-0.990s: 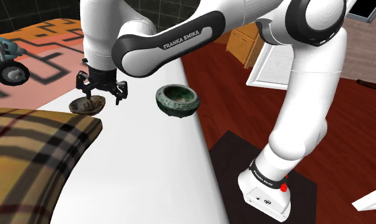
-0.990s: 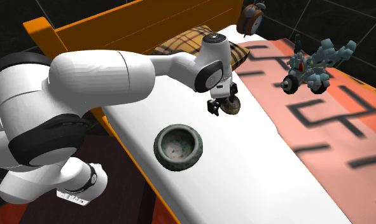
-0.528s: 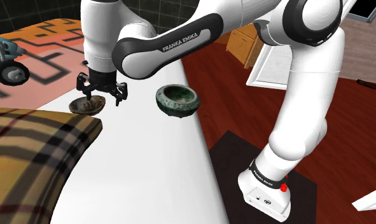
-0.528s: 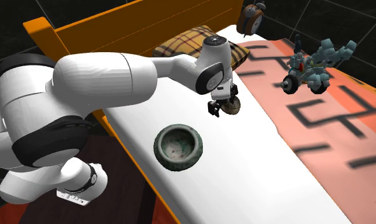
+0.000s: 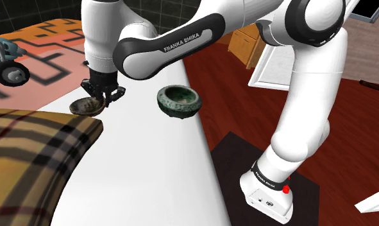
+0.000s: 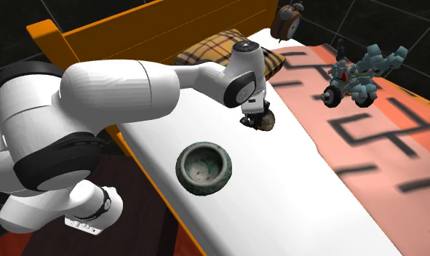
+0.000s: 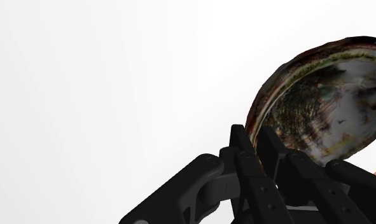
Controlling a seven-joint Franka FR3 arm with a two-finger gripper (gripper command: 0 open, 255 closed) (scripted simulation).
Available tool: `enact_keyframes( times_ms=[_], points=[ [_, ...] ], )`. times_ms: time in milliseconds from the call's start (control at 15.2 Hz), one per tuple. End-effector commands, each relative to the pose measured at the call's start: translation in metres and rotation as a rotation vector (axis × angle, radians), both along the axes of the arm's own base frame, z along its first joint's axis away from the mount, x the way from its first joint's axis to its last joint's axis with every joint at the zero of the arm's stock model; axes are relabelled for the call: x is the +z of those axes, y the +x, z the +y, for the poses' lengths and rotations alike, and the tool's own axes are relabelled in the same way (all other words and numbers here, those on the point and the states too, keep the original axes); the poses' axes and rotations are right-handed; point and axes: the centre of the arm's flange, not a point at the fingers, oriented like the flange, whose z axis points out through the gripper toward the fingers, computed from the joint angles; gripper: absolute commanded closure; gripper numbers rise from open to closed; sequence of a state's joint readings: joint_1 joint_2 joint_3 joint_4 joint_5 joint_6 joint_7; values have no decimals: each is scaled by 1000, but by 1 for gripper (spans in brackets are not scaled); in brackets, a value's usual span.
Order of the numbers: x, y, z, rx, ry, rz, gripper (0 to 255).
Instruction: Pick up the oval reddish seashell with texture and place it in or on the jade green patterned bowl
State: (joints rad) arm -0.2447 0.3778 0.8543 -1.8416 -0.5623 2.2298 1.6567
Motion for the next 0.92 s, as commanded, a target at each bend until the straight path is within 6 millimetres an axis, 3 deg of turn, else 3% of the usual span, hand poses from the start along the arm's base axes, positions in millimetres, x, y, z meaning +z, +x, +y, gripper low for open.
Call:
enact_keyframes(
  times_ms=[0, 132, 858],
  points=[
    [-1, 0, 0, 0, 0, 1, 255],
    [-1, 0, 0, 0, 0, 1, 255],
    [57, 0, 0, 0, 0, 1, 255]
  ],
)
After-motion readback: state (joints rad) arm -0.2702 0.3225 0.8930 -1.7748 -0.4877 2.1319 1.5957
